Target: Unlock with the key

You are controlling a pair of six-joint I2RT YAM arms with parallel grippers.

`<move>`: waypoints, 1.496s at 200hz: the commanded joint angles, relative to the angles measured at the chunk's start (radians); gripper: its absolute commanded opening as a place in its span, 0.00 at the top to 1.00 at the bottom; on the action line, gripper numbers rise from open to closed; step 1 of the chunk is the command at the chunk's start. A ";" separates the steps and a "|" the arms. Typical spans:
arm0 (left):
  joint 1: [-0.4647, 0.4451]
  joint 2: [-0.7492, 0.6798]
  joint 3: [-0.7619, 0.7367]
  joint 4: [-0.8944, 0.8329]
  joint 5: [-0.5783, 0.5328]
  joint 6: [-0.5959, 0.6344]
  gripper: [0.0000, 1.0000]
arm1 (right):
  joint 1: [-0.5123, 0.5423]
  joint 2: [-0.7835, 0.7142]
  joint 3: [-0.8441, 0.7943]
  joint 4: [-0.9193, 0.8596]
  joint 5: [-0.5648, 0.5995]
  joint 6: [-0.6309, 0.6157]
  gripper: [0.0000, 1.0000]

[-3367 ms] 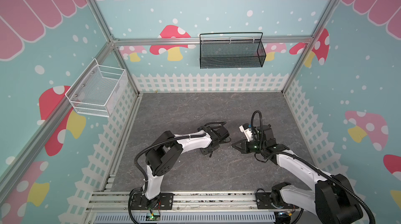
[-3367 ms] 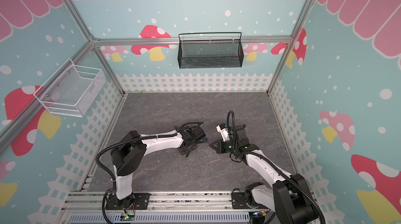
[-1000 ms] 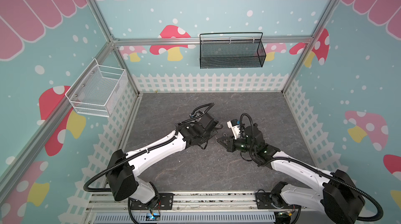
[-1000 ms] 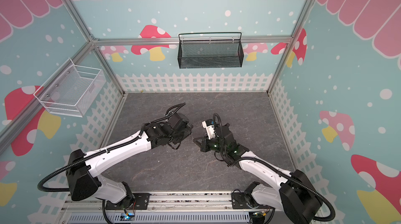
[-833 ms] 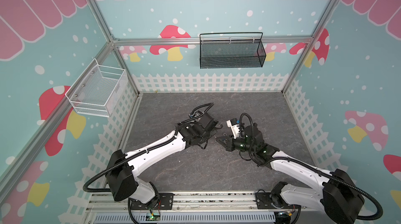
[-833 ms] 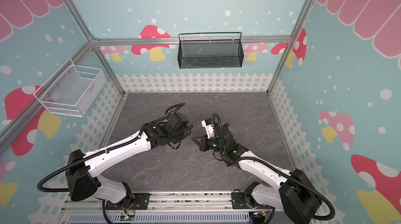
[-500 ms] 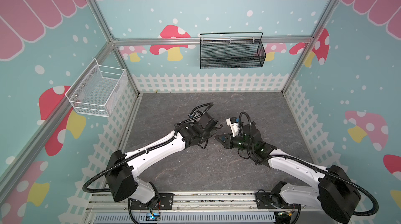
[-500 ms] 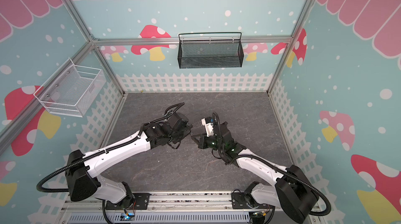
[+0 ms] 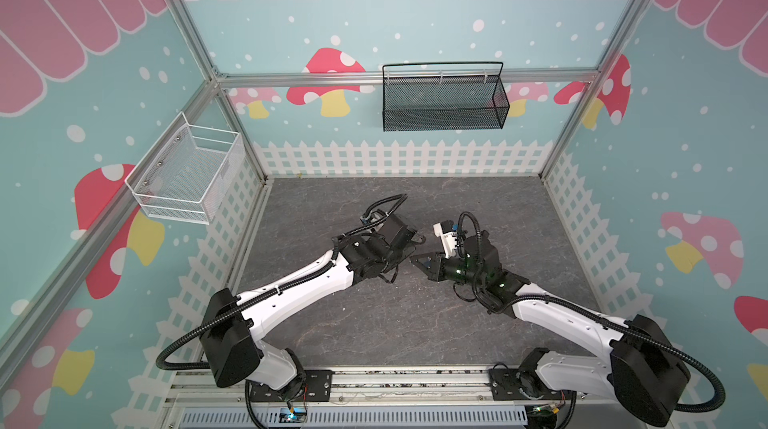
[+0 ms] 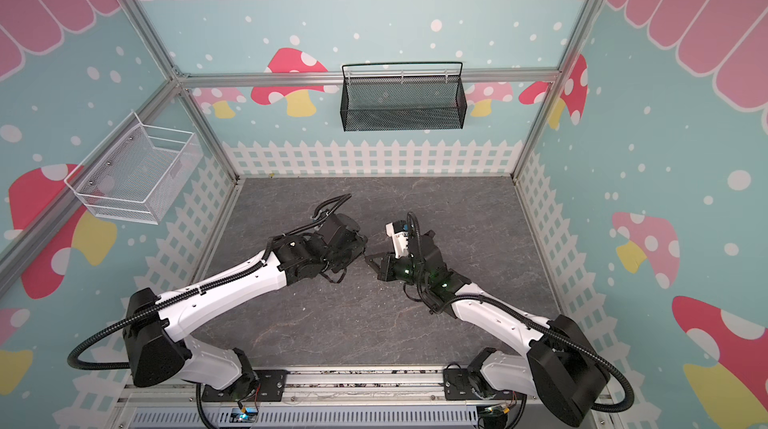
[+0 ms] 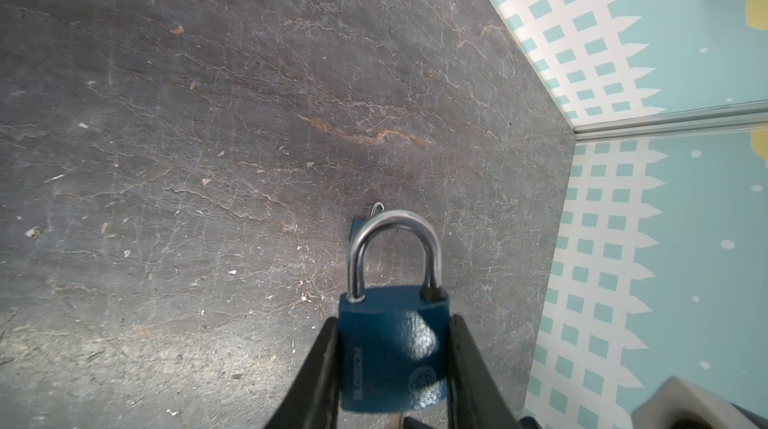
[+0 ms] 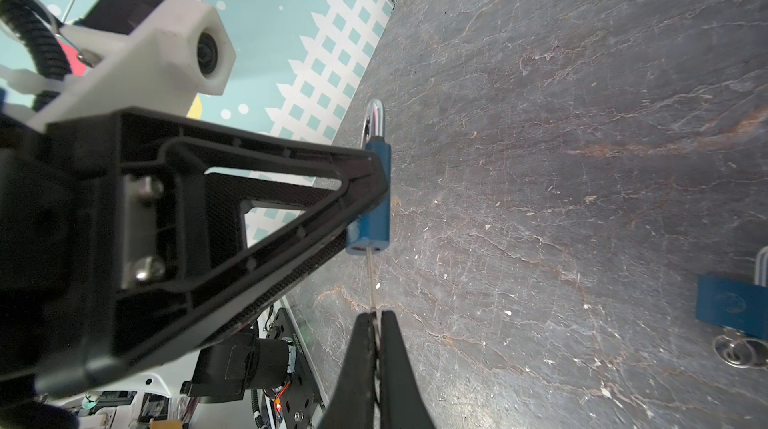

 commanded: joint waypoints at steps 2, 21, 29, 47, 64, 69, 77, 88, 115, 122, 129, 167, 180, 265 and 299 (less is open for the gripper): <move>-0.010 -0.013 0.002 0.018 -0.014 -0.010 1.00 | 0.005 0.011 0.033 0.037 0.019 0.030 1.00; -0.014 -0.010 0.008 0.025 -0.007 -0.007 1.00 | 0.005 0.003 0.032 0.033 0.051 0.046 1.00; -0.019 -0.010 0.010 0.025 -0.011 -0.006 1.00 | 0.006 -0.003 0.031 0.041 0.060 0.055 1.00; -0.030 -0.007 0.004 0.022 -0.022 -0.003 1.00 | 0.006 -0.013 0.031 0.087 0.059 0.094 1.00; -0.034 -0.001 -0.001 0.021 -0.022 -0.005 1.00 | 0.006 -0.019 0.036 0.121 0.046 0.136 1.00; -0.038 0.000 0.000 0.021 -0.022 -0.005 1.00 | 0.006 -0.017 0.039 0.129 0.041 0.143 1.00; -0.045 0.002 0.003 0.020 -0.021 -0.004 1.00 | 0.006 -0.015 0.046 0.129 0.043 0.154 1.00; -0.052 0.005 0.009 0.020 -0.021 -0.002 1.00 | 0.006 -0.020 0.051 0.129 0.056 0.161 1.00; -0.065 0.000 0.011 0.021 -0.021 0.006 1.00 | 0.006 -0.043 0.043 0.128 0.120 0.160 1.00; -0.066 -0.002 0.014 0.020 -0.009 0.011 1.00 | 0.006 -0.045 0.044 0.133 0.126 0.158 1.00; -0.069 -0.002 0.016 0.020 0.006 0.015 1.00 | 0.006 -0.043 0.048 0.141 0.123 0.155 1.00; -0.080 -0.027 -0.005 0.048 0.053 -0.024 1.00 | 0.006 -0.041 0.050 0.164 0.092 0.209 1.00; -0.080 -0.044 -0.034 0.082 0.053 -0.043 1.00 | 0.006 -0.058 0.052 0.164 0.089 0.249 1.00; -0.067 -0.132 -0.149 0.179 0.021 -0.103 1.00 | -0.011 -0.073 0.035 0.248 -0.013 0.518 1.00; -0.063 -0.174 -0.214 0.249 -0.004 -0.137 1.00 | -0.013 -0.078 0.015 0.276 -0.014 0.581 1.00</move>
